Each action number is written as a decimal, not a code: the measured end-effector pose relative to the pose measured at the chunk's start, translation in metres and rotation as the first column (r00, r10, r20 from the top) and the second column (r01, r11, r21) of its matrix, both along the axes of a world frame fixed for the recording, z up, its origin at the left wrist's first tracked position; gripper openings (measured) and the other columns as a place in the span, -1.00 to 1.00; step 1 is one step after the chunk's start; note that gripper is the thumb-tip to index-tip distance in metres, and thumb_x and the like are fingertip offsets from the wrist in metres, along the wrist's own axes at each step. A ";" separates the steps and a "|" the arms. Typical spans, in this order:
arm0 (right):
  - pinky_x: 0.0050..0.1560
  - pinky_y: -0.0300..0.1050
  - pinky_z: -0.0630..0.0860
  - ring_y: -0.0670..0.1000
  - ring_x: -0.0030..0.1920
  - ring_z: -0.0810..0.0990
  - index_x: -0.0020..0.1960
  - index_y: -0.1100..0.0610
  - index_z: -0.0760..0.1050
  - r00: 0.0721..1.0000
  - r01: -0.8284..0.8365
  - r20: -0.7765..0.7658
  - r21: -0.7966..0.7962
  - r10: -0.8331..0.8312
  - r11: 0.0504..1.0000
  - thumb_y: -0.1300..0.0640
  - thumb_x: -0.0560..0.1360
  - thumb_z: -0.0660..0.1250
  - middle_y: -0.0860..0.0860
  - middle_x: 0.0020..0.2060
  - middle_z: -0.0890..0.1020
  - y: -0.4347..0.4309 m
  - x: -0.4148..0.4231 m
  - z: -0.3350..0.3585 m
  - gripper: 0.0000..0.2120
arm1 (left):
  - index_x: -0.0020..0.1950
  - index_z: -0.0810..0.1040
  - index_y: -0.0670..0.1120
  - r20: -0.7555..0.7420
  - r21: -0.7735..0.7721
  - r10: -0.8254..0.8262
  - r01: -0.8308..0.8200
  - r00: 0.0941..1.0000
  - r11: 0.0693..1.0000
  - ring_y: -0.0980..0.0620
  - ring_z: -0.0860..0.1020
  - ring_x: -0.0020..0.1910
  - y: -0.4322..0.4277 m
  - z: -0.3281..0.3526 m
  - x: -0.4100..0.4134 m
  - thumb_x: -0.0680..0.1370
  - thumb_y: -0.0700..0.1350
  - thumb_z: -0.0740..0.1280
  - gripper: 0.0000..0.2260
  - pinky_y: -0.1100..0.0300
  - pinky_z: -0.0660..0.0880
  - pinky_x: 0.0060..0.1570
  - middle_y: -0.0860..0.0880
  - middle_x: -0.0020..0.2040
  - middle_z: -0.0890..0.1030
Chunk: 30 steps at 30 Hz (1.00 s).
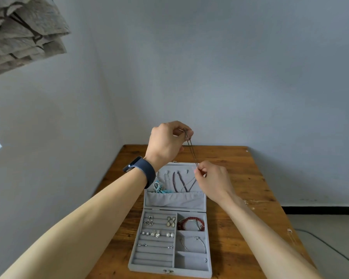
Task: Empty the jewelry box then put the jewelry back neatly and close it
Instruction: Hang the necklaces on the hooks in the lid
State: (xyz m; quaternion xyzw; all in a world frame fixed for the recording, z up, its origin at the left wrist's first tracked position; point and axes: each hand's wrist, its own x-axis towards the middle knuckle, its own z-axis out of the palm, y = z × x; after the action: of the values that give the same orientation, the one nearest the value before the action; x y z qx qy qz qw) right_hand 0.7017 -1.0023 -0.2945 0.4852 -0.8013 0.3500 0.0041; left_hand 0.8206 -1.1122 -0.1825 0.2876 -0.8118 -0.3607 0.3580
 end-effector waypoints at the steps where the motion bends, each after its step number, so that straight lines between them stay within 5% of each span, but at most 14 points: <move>1: -0.23 -0.18 0.49 -0.05 -0.20 0.59 -0.01 0.08 0.58 0.999 0.011 -0.033 0.036 -0.010 0.999 0.04 0.62 0.22 -0.05 -0.19 0.66 0.002 -0.002 -0.005 -0.80 | -0.03 0.69 0.02 -0.025 0.008 0.016 -0.016 1.000 1.000 0.09 0.65 -0.41 -0.002 -0.001 0.003 0.57 -0.01 0.42 -0.92 0.17 0.64 -0.29 0.06 -0.11 0.70; 4: -0.27 -0.25 0.41 -0.07 -0.21 0.58 0.03 0.08 0.62 0.992 0.026 -0.122 0.083 -0.015 0.996 0.05 0.63 0.21 -0.04 -0.20 0.66 0.006 -0.003 -0.018 -0.78 | -0.02 0.68 -0.04 -0.084 0.040 0.067 -0.064 0.994 0.997 0.18 0.61 -0.44 -0.008 0.001 0.011 0.59 -0.08 0.40 -0.92 0.40 0.49 -0.40 0.06 -0.13 0.71; 9: -0.27 -0.14 0.39 0.02 -0.21 0.51 -0.13 0.11 0.55 0.943 -0.005 -0.322 0.225 0.079 0.974 0.13 0.64 0.17 -0.01 -0.26 0.56 0.002 0.005 -0.027 -0.75 | -0.03 0.68 -0.01 -0.033 0.068 0.068 -0.066 0.997 0.996 0.14 0.62 -0.45 -0.008 -0.013 0.017 0.58 -0.03 0.41 -0.91 0.39 0.50 -0.38 0.06 -0.13 0.70; 11: -0.33 -0.09 0.44 0.03 -0.28 0.49 -0.21 0.10 0.45 0.944 0.000 -0.313 0.308 0.101 0.951 0.13 0.64 0.12 -0.02 -0.33 0.48 -0.001 0.010 -0.027 -0.72 | -0.03 0.68 0.00 -0.013 0.060 0.062 -0.061 0.998 0.996 0.09 0.64 -0.45 -0.006 -0.019 0.018 0.57 -0.01 0.41 -0.90 0.37 0.52 -0.37 0.06 -0.13 0.70; 15: -0.43 -0.13 0.23 0.01 -0.38 0.36 -0.34 0.04 0.21 0.958 -0.004 -0.258 0.420 0.124 0.907 0.17 0.58 0.12 -0.05 -0.40 0.34 -0.006 0.017 -0.028 -0.69 | -0.01 0.68 0.01 0.024 0.009 0.033 -0.033 0.999 0.999 0.10 0.64 -0.44 -0.006 -0.022 0.018 0.56 0.00 0.44 -0.91 0.31 0.59 -0.32 0.09 -0.13 0.67; 22: -0.33 -0.11 0.28 0.07 -0.29 0.41 -0.38 0.04 0.21 0.962 -0.101 -0.173 0.490 0.210 0.866 0.08 0.60 0.11 -0.02 -0.31 0.34 -0.010 0.015 -0.027 -0.63 | -0.09 0.66 0.05 0.085 -0.057 0.005 0.000 0.996 0.998 0.13 0.63 -0.39 -0.009 -0.037 0.009 0.55 -0.03 0.45 -0.97 0.22 0.62 -0.19 0.12 -0.21 0.67; 27: -0.24 -0.03 0.44 0.11 -0.23 0.51 -0.28 0.09 0.36 0.963 -0.180 -0.080 0.514 0.256 0.839 -0.01 0.62 0.10 0.05 -0.15 0.45 -0.007 0.019 -0.033 -0.66 | -0.17 0.69 0.09 0.301 -0.133 -0.010 0.052 0.954 0.990 0.12 0.61 -0.14 -0.012 -0.060 0.001 0.53 -0.09 0.44 -0.90 0.12 0.61 -0.04 0.16 -0.18 0.66; 30: -0.23 -0.04 0.45 0.13 -0.07 0.58 0.07 0.11 0.44 0.971 -0.199 -0.023 0.484 0.240 0.852 -0.01 0.60 0.14 0.06 -0.07 0.57 -0.002 0.017 -0.038 -0.78 | -0.12 0.69 0.07 0.337 -0.100 -0.034 0.072 0.941 0.992 0.11 0.60 -0.11 -0.011 -0.073 0.000 0.54 -0.08 0.45 -0.94 0.14 0.61 -0.06 0.15 -0.15 0.64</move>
State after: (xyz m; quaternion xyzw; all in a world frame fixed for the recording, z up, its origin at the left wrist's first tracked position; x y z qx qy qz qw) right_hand 0.7191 -1.0047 -0.3329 0.5734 -0.8012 0.1191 -0.1229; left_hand 0.8204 -1.1234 -0.2557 0.3024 -0.8869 -0.2706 0.2207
